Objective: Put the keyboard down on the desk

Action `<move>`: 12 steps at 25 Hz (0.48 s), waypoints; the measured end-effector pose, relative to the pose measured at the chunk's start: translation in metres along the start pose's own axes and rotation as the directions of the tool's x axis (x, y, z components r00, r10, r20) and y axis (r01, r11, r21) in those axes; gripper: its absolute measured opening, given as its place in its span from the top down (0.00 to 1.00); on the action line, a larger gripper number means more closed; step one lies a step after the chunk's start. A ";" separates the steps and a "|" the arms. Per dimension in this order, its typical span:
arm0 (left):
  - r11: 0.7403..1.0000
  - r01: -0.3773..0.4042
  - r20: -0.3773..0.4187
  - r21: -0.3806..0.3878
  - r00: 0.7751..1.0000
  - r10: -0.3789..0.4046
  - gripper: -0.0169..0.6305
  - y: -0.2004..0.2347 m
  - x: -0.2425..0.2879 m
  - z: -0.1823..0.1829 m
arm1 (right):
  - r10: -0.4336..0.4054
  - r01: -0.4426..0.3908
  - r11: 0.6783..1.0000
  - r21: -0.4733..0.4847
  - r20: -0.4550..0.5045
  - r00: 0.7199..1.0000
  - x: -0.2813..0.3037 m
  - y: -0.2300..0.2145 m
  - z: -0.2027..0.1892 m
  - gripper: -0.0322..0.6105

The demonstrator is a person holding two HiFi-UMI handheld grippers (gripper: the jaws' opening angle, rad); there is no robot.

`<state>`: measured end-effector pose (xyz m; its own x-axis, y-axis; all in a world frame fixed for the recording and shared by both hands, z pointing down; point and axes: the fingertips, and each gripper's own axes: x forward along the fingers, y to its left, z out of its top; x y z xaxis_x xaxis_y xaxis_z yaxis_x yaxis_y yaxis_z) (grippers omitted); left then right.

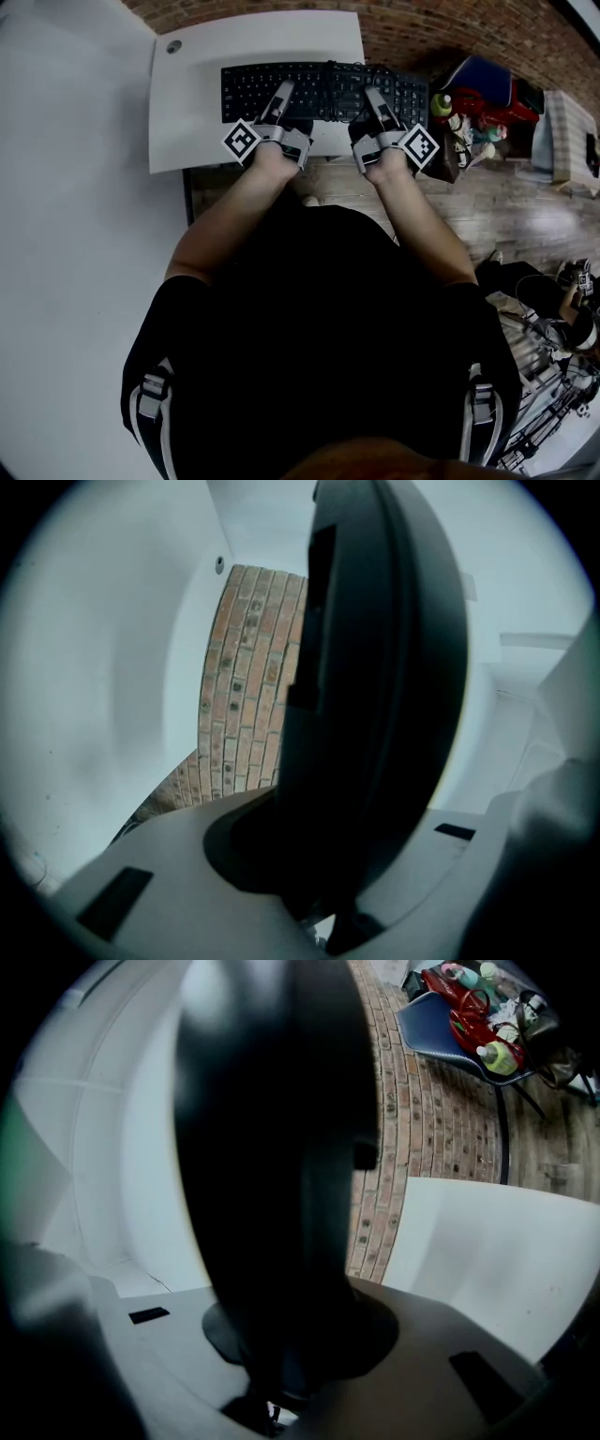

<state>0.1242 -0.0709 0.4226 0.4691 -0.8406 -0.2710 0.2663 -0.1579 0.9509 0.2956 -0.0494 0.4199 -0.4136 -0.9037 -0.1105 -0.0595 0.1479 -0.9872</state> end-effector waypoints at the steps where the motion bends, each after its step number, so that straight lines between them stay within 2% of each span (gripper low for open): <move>1: 1.000 -0.004 -0.001 -0.003 1.000 0.004 0.83 0.000 0.000 0.000 | -0.001 0.001 1.000 -0.001 0.001 1.000 0.000 -0.001 0.000 0.79; 8: 1.000 -0.020 -0.007 -0.012 1.000 0.020 0.83 -0.001 -0.001 0.000 | -0.018 0.017 1.000 0.012 0.013 1.000 -0.003 0.003 -0.002 0.79; 12: 1.000 -0.018 -0.010 -0.021 1.000 0.018 0.82 -0.007 0.015 0.016 | -0.013 0.013 1.000 -0.004 0.015 1.000 0.020 0.006 0.001 0.79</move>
<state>0.1163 -0.0904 0.4141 0.4817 -0.8382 -0.2556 0.2754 -0.1321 0.9522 0.2875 -0.0673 0.4116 -0.3991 -0.9115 -0.0997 -0.0686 0.1381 -0.9880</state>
